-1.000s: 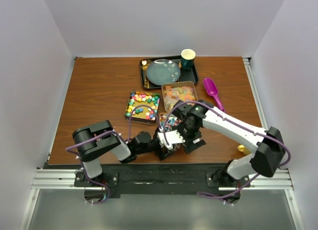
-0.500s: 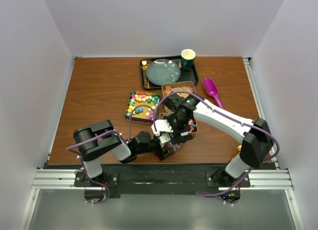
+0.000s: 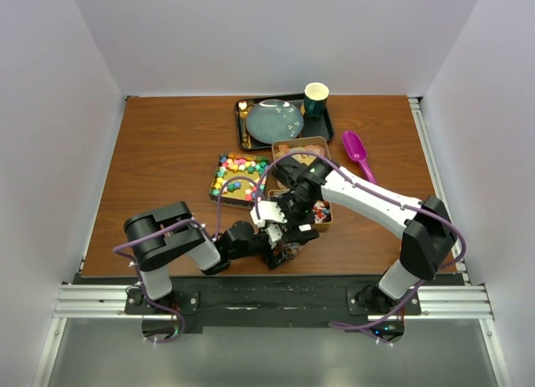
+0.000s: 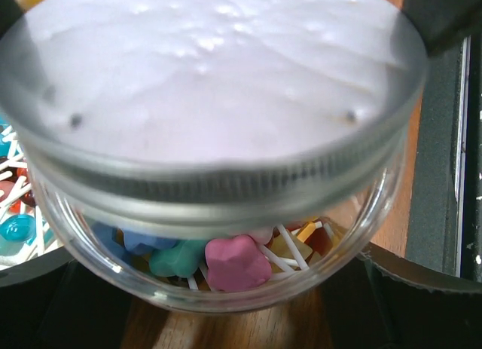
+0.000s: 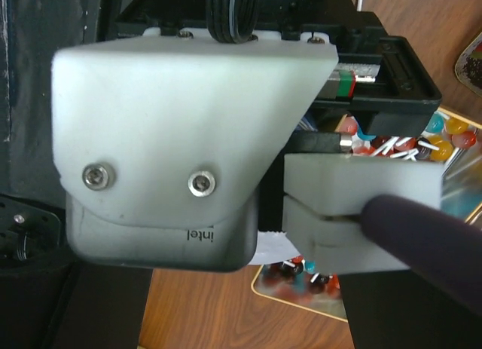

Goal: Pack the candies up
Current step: Close the bottle lid on the packing bottle.

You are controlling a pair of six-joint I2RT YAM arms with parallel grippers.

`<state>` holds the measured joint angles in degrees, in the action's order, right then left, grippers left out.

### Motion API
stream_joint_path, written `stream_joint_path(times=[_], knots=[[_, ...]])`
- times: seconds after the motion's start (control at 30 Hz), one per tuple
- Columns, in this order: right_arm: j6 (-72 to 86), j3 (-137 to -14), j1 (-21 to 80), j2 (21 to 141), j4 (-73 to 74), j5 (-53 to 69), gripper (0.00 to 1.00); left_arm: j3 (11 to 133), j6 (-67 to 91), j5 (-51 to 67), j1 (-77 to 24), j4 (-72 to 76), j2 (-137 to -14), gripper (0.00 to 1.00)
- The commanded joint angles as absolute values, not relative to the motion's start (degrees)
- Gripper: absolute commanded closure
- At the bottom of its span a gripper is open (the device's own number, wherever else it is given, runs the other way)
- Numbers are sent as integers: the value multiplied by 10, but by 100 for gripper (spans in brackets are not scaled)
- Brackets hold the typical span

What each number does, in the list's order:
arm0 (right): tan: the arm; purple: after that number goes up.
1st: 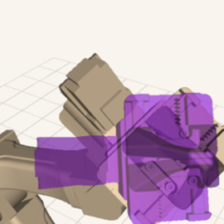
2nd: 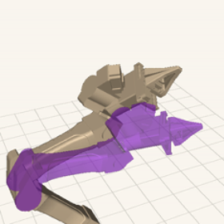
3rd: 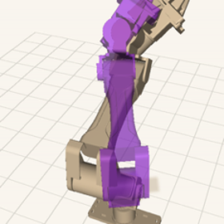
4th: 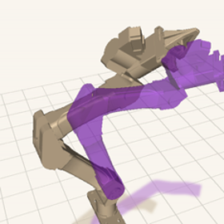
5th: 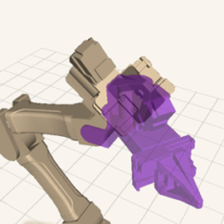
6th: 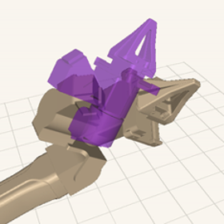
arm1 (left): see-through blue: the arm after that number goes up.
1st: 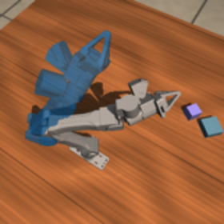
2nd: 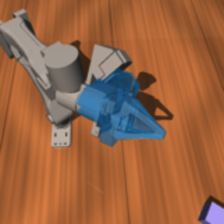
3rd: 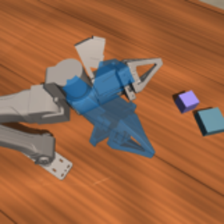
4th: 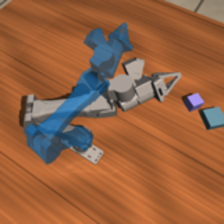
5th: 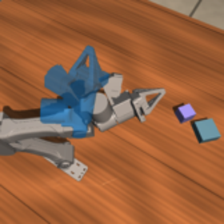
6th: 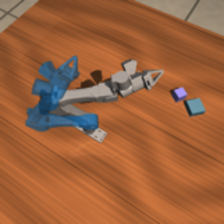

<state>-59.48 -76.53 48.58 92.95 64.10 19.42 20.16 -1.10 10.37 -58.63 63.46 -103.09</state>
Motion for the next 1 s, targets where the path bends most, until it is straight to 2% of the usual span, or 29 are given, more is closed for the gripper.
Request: stream_joint_path(times=[0.0,0.2,0.23,0.27,0.47,0.57,0.97], knots=[[-573,-759,501,937,606,238,22,197,-14,81,-580,525,-1064,14],[-526,-728,504,920,570,271,18,197,-15,82,-580,524,-1065,14],[-516,-722,504,917,560,279,15,198,-14,83,-580,524,-1066,14],[-508,-710,504,911,546,283,1,198,-14,82,-580,525,-1066,15],[-454,-696,492,882,511,275,1,198,-16,81,-581,522,-1067,15],[-422,-700,448,860,499,312,1,199,-18,80,-582,522,-1068,15],[-422,-669,395,817,519,354,1,202,-17,83,-584,515,-1075,15]])
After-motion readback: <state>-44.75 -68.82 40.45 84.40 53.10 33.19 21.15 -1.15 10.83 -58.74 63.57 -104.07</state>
